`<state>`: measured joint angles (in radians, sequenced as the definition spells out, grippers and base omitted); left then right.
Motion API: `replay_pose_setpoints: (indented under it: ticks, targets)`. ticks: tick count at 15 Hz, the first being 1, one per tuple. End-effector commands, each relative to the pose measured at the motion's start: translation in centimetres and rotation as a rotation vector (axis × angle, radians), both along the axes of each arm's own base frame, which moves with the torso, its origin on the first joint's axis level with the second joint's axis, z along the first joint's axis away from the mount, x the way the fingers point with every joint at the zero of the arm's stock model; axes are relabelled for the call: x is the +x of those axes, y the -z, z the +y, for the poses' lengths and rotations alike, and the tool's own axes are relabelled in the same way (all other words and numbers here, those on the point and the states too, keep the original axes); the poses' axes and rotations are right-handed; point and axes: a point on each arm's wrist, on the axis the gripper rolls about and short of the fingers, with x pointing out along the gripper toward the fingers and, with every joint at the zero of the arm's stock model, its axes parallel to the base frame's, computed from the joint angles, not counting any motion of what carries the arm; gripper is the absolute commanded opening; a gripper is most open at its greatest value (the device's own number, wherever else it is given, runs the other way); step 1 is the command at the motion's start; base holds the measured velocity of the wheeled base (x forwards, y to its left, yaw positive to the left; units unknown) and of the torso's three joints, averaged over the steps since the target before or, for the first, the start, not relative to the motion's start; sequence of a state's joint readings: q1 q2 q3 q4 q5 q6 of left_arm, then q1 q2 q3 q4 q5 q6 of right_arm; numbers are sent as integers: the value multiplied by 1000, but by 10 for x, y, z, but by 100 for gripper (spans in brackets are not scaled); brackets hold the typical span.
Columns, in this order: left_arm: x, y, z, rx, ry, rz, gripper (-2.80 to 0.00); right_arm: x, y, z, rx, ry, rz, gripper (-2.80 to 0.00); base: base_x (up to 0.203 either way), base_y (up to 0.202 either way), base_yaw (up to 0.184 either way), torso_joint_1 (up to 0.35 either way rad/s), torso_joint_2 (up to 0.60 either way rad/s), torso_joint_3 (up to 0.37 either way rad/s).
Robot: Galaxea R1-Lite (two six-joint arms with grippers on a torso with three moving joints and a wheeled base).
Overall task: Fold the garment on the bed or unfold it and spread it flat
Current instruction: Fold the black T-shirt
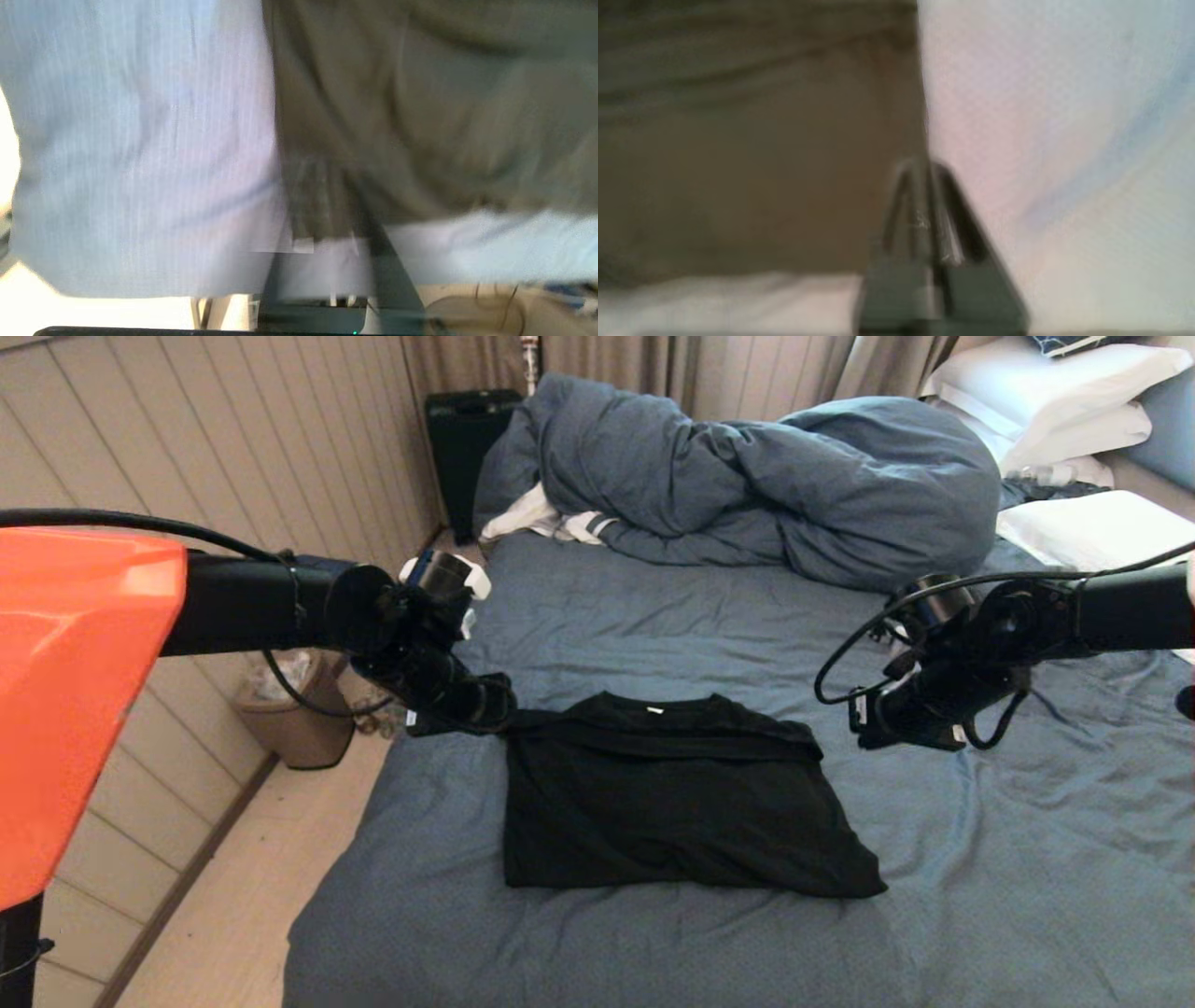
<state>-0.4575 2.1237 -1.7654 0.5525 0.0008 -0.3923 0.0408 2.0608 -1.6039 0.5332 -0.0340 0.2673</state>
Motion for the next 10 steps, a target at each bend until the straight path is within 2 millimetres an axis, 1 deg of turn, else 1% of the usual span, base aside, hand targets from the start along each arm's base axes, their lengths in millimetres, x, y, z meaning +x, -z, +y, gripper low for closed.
replay_pose_setpoints:
  ticks: [1, 4, 5, 6, 8, 10]
  targets:
    - [-19, 1, 4, 8, 8, 27, -280, -23, -2, 0, 2, -2, 26, -280, 0, 0, 0, 0, 0, 0]
    - [-34, 35, 1, 28, 25, 75, -280, -45, 23, 1, 2, -7, 51, -280, 0, 0, 0, 0, 0, 0]
    - [-37, 44, -2, 23, 29, 68, -280, -49, 31, 1, 1, -6, 33, -197, 0, 0, 0, 0, 0, 0]
    - [-39, 54, -5, 22, 35, 66, 0, -52, 40, 1, 2, -7, 17, 0, 0, 0, 0, 0, 0, 0]
    - [-40, 64, -11, 23, 47, 67, 0, -56, 55, 4, 5, -16, 3, 0, 0, 0, 0, 0, 0, 0]
    - [-36, 68, -13, 24, 45, 67, 0, -56, 59, 6, 6, -23, 13, 0, 0, 0, 0, 0, 0, 0]
